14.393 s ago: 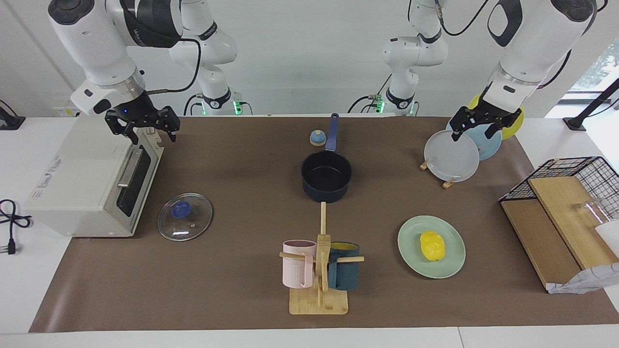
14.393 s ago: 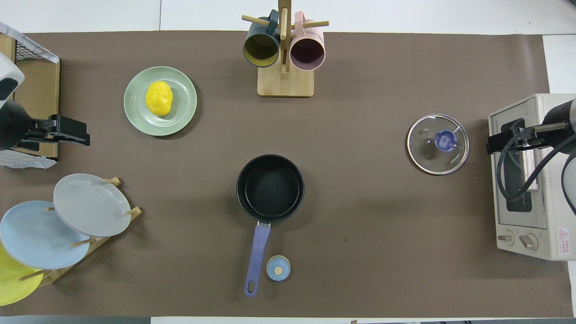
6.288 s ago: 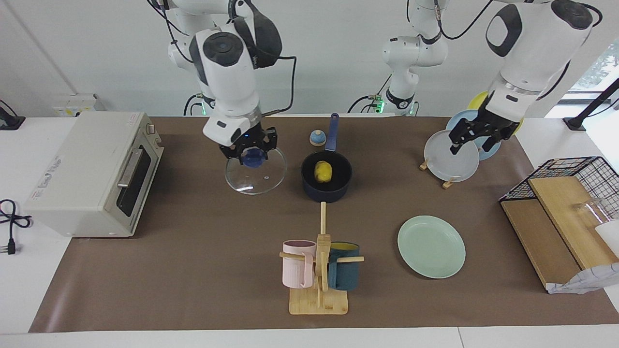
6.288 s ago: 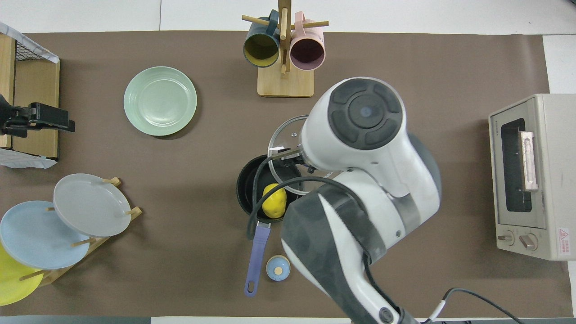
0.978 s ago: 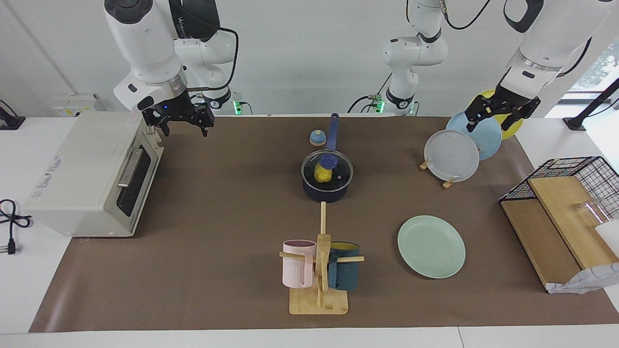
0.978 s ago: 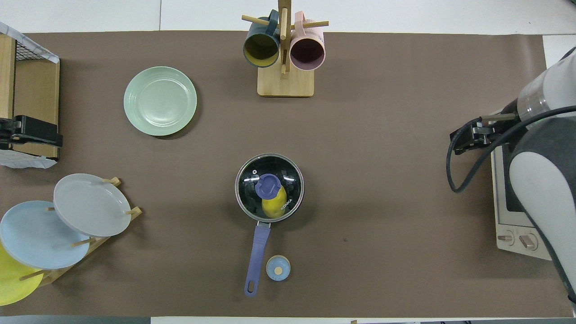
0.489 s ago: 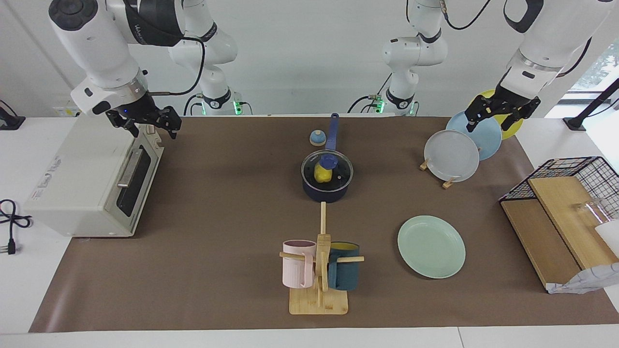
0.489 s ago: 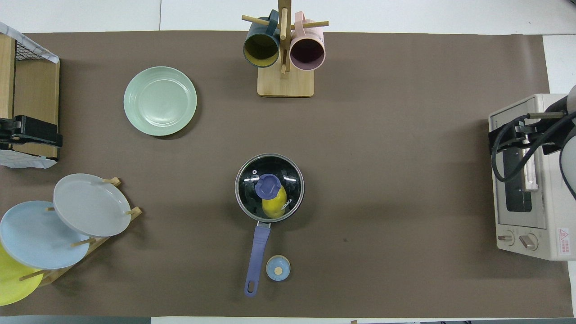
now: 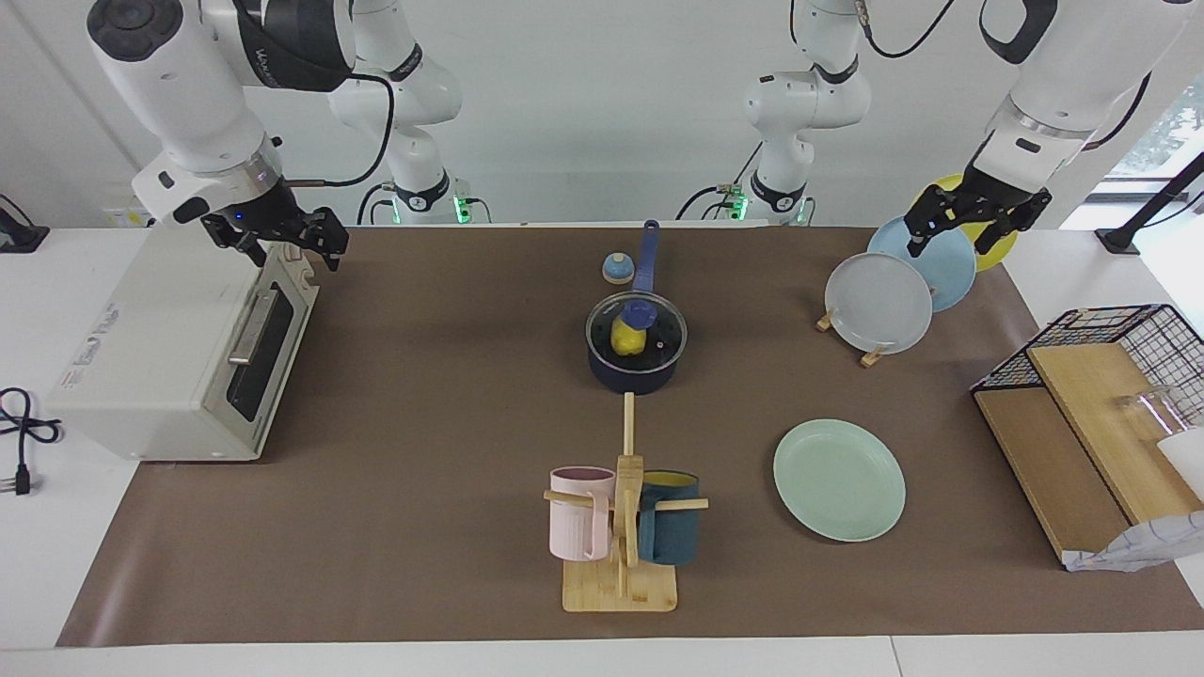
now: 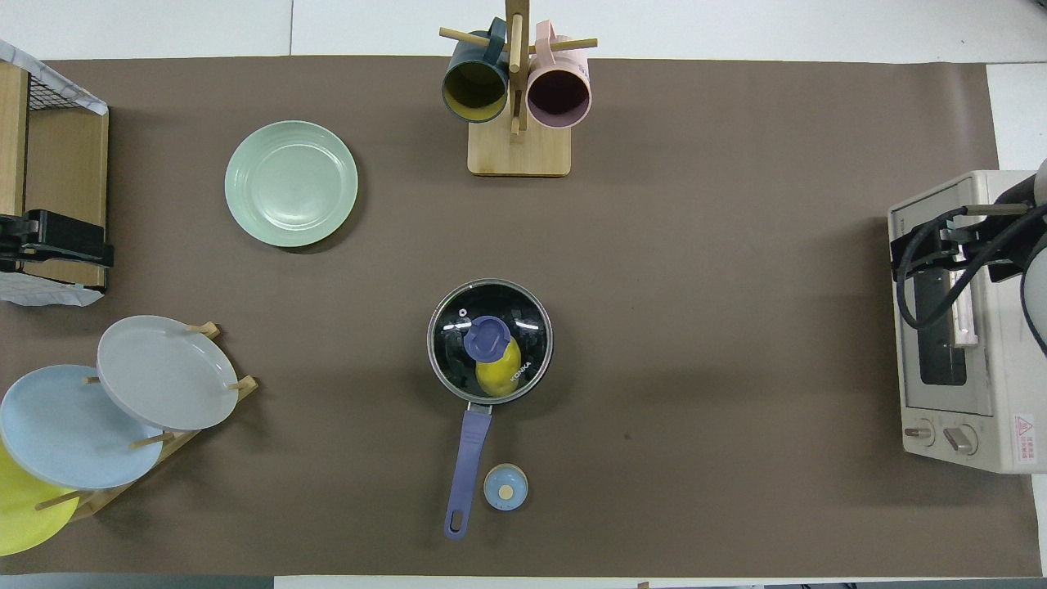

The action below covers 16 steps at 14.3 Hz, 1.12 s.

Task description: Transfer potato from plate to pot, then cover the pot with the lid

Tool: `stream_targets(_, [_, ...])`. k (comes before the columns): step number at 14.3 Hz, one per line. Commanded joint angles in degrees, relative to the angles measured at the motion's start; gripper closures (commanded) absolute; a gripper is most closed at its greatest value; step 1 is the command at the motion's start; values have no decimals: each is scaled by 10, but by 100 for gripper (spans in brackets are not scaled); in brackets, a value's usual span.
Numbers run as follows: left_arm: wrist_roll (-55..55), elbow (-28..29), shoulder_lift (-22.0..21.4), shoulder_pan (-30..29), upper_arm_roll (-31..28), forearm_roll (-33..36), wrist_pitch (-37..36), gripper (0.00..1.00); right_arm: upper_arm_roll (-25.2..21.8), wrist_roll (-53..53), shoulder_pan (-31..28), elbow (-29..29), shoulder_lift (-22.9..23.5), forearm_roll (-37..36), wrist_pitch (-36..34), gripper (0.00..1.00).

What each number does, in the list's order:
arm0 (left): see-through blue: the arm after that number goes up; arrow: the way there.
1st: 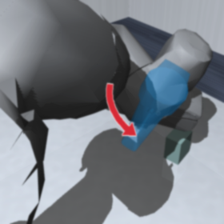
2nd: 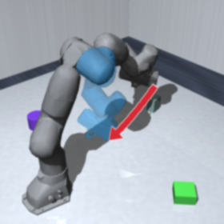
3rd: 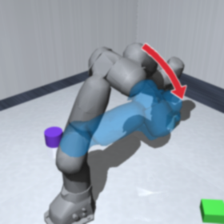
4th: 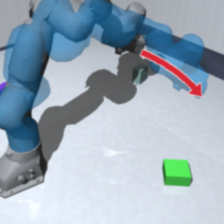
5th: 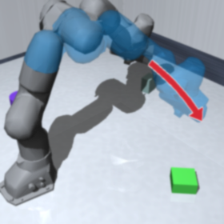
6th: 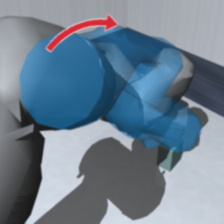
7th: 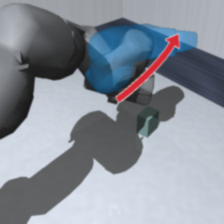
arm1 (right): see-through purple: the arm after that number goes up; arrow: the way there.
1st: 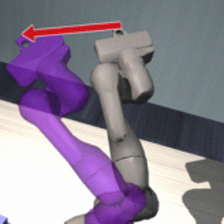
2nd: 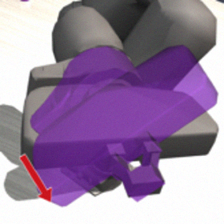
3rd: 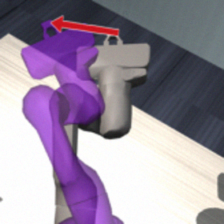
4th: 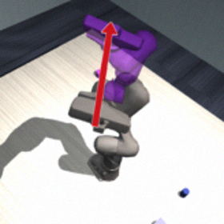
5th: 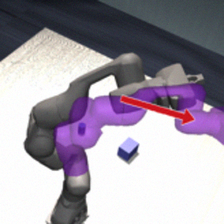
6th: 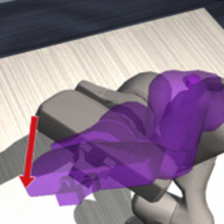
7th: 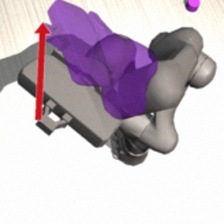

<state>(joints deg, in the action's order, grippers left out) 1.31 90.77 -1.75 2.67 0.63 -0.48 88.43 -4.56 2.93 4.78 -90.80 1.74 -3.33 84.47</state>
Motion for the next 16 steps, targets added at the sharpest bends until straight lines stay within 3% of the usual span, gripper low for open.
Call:
stream_targets(1, [0,12,-11,0,-2,-6,3,0,4,-10,-5,-16,-17,10,6,0])
stream_targets(7, [0,12,-11,0,-2,-6,3,0,3,-10,-41,-20,-20,36,10,0])
stream_targets(16, [0,12,-11,0,-2,-6,3,0,4,-10,-35,-20,-19,25,20,0])
